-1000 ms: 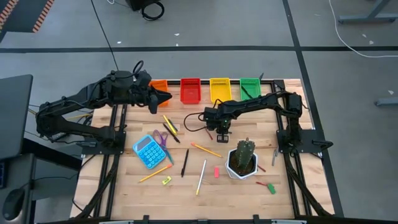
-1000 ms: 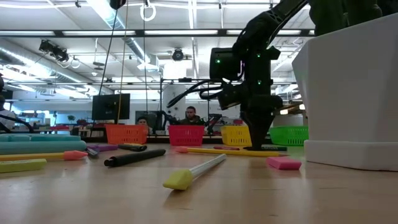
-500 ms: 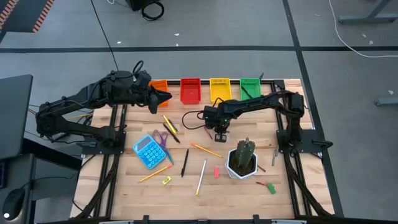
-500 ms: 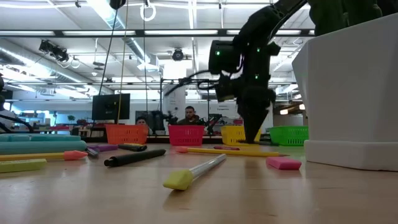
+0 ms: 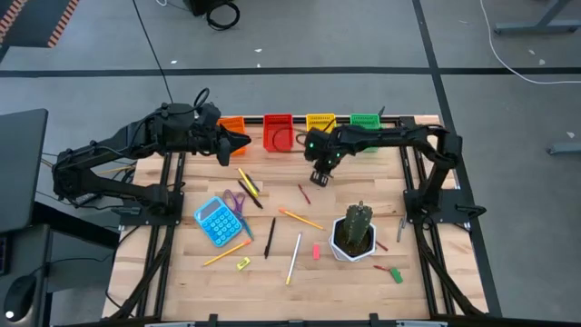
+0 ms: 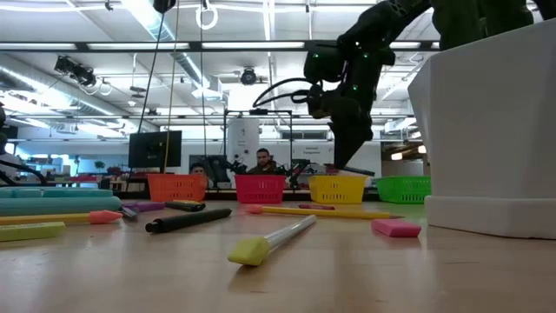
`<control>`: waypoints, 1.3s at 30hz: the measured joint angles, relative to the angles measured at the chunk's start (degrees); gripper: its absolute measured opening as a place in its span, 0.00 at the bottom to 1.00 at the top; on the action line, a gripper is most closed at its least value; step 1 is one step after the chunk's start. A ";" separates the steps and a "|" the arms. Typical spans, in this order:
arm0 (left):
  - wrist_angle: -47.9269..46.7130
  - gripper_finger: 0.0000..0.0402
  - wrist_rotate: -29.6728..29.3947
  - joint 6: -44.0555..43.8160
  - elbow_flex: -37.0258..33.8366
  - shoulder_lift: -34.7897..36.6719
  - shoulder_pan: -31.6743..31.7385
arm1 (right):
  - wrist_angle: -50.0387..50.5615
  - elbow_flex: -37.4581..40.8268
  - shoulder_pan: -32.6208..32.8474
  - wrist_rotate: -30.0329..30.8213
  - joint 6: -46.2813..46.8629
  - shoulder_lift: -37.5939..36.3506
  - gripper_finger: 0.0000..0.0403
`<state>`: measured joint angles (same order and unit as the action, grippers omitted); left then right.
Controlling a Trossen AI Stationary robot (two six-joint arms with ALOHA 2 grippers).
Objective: Sort crayons/erasers/pens/pencils in bins
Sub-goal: Put the right green crayon into the yellow bin
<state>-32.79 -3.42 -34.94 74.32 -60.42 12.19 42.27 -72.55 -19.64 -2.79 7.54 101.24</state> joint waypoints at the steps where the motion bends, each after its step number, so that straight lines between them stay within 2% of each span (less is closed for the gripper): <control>1: 0.02 0.20 0.00 -0.02 0.00 0.00 0.00 | -0.32 0.00 -0.91 0.04 0.01 -0.16 0.10; 13: 0.02 0.20 0.00 -0.44 0.02 0.00 0.02 | -7.39 -8.22 -8.36 1.75 1.30 -0.34 0.10; 20: 0.29 0.18 0.00 -0.97 0.01 0.00 0.01 | -9.17 -8.72 -13.92 2.84 1.28 0.05 0.10; 26: 5.87 0.19 -0.03 -1.99 0.02 -0.02 0.02 | -11.17 -8.72 -18.61 2.43 1.56 1.77 0.10; 32: 9.19 0.18 -2.05 -1.94 0.04 -0.36 0.02 | -10.79 -8.68 -19.48 0.42 2.35 5.02 0.10; 39: 8.91 0.20 -2.05 -2.01 0.04 -0.35 0.00 | -10.33 -8.68 -18.95 1.53 4.39 8.31 0.10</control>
<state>-23.88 -5.48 -36.95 74.37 -60.77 12.19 31.95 -81.23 -38.59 -1.26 11.93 109.55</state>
